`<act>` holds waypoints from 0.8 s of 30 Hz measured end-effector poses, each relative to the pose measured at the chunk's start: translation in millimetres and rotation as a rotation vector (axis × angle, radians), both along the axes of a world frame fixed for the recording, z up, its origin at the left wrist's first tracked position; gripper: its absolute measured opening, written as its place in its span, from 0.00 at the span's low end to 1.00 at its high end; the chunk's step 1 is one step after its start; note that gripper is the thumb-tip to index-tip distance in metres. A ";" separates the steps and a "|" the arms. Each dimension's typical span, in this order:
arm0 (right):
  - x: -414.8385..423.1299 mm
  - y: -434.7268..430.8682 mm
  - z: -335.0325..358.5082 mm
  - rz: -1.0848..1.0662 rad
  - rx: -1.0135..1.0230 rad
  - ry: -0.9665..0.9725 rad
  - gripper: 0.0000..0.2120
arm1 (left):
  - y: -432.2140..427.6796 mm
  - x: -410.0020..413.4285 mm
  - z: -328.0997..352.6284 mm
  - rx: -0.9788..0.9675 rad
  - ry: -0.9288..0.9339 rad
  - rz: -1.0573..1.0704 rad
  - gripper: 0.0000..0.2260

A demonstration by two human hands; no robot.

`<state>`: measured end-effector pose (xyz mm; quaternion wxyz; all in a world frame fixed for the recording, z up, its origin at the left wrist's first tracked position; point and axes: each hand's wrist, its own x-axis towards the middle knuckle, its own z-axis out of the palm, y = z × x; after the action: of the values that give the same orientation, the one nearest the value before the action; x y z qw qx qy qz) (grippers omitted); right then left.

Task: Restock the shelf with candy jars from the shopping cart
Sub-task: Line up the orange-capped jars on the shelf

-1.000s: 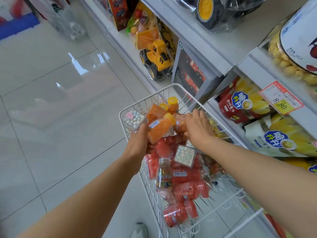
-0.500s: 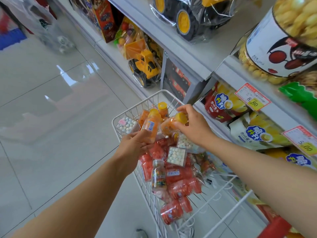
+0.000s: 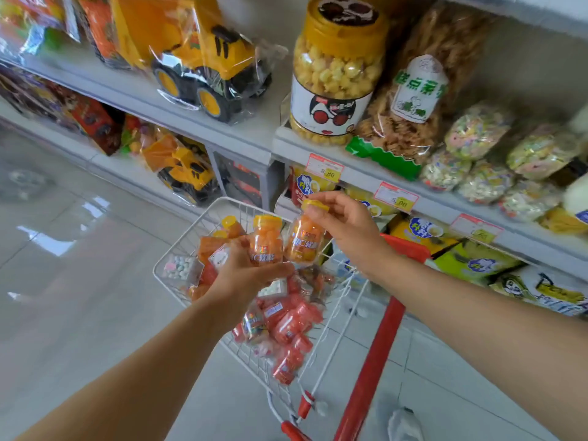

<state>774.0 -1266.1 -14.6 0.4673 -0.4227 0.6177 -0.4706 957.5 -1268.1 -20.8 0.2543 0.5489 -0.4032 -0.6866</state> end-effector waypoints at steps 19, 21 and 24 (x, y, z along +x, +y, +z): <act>-274.1 196.5 178.5 -0.328 -0.531 0.320 0.11 | 134.7 -300.8 150.2 -0.677 0.113 -0.165 0.10; -305.8 215.9 198.9 -0.342 -0.584 0.347 0.11 | 148.8 -336.3 171.1 -0.767 0.127 -0.132 0.09; -351.6 242.6 229.7 -0.350 -0.655 0.392 0.09 | 167.9 -389.4 202.5 -0.876 0.160 -0.088 0.05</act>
<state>422.4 -1023.5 215.0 0.0948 -0.5191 0.5750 -0.6252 568.0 -1100.2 181.7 0.4636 0.3171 -0.6579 -0.5016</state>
